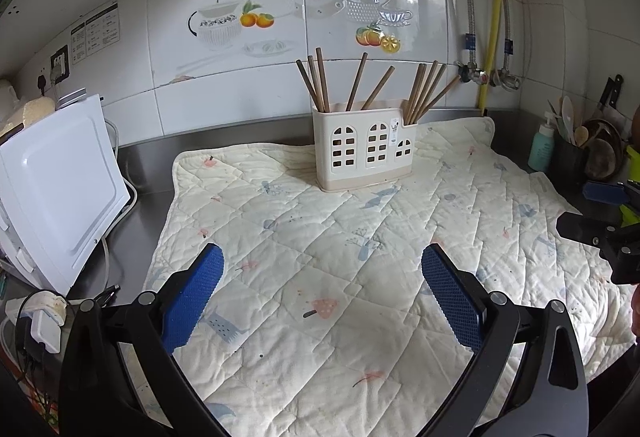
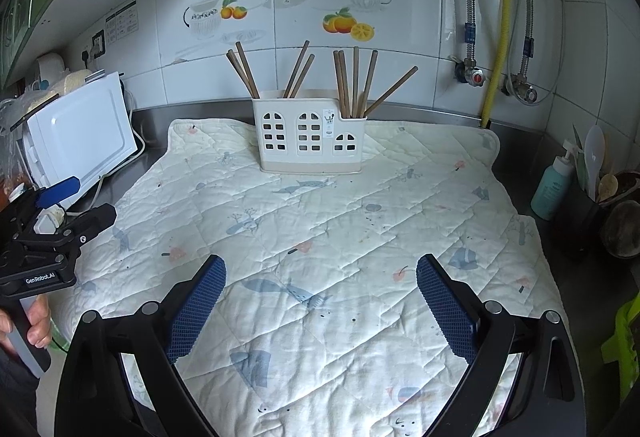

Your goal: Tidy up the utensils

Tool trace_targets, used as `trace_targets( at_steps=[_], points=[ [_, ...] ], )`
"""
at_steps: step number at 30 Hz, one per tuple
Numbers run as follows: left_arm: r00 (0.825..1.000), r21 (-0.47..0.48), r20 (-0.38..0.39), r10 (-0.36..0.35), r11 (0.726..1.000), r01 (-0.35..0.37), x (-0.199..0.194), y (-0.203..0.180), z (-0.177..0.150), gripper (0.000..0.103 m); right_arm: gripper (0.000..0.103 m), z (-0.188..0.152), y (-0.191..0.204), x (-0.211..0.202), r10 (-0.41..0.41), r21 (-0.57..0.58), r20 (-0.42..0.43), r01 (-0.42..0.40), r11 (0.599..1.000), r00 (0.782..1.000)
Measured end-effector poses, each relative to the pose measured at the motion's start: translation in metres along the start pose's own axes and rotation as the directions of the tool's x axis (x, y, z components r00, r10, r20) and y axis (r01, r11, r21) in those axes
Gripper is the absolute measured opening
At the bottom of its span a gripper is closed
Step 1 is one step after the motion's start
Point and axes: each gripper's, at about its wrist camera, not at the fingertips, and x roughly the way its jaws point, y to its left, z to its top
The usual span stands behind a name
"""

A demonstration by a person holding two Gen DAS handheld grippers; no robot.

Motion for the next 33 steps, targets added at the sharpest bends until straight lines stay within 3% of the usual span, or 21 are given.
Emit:
trace_targets(
  at_steps=[33],
  points=[
    [1.0, 0.007, -0.011, -0.012, 1.0, 0.012, 0.0047, -0.0087, -0.002, 0.098, 0.093, -0.0011, 0.0004, 0.0055, 0.003, -0.012, -0.013, -0.003, 1.0, 1.0]
  ],
)
